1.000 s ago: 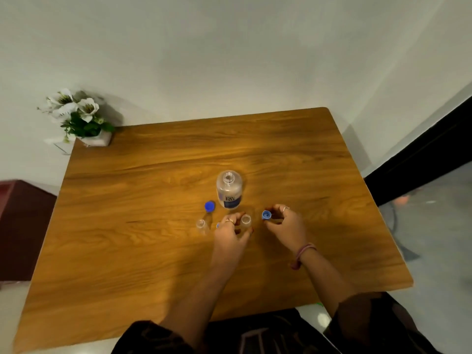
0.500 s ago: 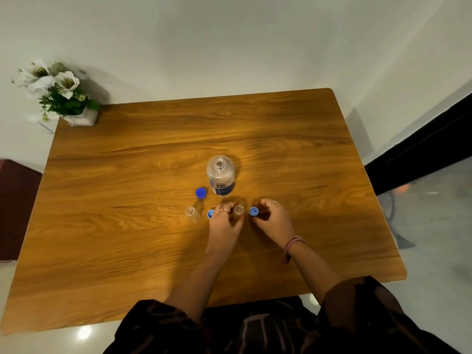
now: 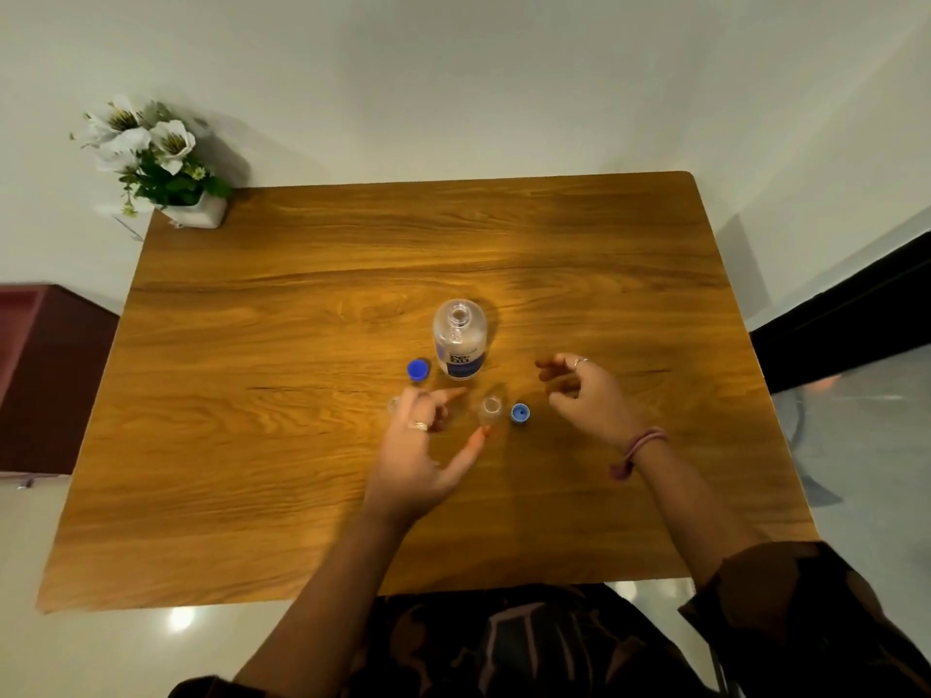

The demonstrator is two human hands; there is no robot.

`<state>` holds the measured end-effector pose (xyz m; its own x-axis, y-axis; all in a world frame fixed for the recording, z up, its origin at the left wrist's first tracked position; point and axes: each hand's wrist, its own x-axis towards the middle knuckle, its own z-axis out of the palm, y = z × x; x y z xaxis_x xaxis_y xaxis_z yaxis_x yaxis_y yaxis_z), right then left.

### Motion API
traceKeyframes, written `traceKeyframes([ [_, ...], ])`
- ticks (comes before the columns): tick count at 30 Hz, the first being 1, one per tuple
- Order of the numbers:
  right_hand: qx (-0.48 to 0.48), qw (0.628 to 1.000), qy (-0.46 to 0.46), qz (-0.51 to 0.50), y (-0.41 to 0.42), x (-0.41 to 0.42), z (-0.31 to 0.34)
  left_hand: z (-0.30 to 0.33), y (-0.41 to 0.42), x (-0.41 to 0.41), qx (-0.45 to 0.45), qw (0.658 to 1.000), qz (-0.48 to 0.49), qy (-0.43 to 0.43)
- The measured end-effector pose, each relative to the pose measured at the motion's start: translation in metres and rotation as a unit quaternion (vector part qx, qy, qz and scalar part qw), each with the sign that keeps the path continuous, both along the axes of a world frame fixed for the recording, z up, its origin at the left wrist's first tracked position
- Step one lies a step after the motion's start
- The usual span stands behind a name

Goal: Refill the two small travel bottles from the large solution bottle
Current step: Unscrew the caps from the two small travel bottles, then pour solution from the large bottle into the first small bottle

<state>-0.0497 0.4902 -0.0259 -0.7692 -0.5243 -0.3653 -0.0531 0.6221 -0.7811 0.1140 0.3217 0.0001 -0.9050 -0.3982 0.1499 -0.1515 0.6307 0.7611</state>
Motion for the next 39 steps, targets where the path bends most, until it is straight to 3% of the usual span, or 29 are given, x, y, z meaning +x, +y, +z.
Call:
traceKeyframes([
  [3,-0.076,0.997,0.011,-0.011,-0.019,-0.010,0.023,-0.002,-0.032,0.020,0.037,0.992,0.115,0.036],
  [5,-0.082,0.996,0.004,0.017,-0.038,-0.015,0.032,-0.013,-0.049,0.027,0.063,0.986,0.152,-0.012],
  [10,-0.058,0.995,-0.001,0.076,-0.076,-0.018,0.029,-0.041,-0.067,0.022,0.102,0.979,0.097,-0.147],
  [21,-0.026,1.000,-0.015,0.008,-0.099,0.001,0.012,-0.071,-0.072,0.006,0.111,0.965,0.071,-0.225],
  [25,-0.047,0.998,-0.023,-0.041,-0.100,0.009,0.011,-0.065,-0.076,0.006,0.091,0.974,0.058,-0.198],
  [28,-0.059,0.996,-0.016,-0.067,-0.102,0.013,0.014,-0.042,-0.083,0.002,0.126,0.980,0.079,-0.129],
  [34,-0.113,0.986,0.041,-0.116,-0.115,0.013,0.062,0.053,-0.100,-0.020,0.245,0.965,0.089,0.026],
  [39,-0.170,0.972,0.114,-0.114,-0.129,0.010,0.129,0.117,-0.105,-0.034,0.278,0.953,0.079,0.089],
])
